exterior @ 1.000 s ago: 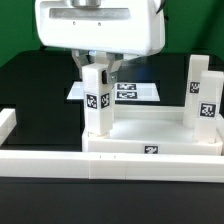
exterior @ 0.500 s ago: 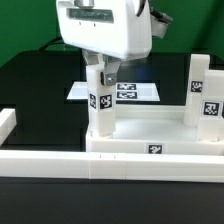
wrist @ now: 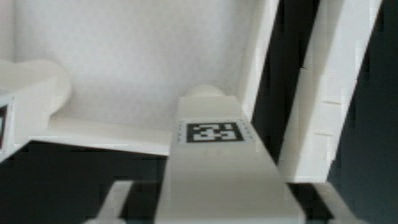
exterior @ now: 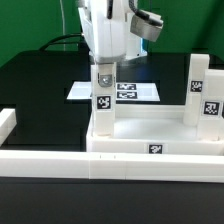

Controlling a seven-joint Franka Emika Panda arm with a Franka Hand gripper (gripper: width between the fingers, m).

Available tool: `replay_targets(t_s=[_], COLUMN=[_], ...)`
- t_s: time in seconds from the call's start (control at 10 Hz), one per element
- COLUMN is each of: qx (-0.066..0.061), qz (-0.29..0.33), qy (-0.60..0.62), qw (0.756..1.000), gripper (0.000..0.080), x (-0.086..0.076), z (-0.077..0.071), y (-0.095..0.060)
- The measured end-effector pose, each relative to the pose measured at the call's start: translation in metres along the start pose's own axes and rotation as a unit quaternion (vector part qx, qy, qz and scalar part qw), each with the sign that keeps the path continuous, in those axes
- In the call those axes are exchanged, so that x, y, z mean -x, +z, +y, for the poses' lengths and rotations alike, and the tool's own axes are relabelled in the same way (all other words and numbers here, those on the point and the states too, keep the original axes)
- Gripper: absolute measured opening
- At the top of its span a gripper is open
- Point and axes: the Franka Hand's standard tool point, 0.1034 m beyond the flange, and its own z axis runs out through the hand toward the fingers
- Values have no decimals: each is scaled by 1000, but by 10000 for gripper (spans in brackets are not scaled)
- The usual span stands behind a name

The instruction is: Assemble desk

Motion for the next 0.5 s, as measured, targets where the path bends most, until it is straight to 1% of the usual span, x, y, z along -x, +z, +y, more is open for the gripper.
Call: replay_targets(t_s=[0.1,0.2,0.3,0.4,0.5], qx=[0,0,2,4,7], qz=[-1,-1,-2,-2,-2], qy=[14,-1,-19,-38,-87], qw=[1000,1000,1000,999,996], gripper=[290,290,448,574,634], x=[0,0,0,-1,0], z=[0,0,1,1,0], y=[0,0,0,0,-1])
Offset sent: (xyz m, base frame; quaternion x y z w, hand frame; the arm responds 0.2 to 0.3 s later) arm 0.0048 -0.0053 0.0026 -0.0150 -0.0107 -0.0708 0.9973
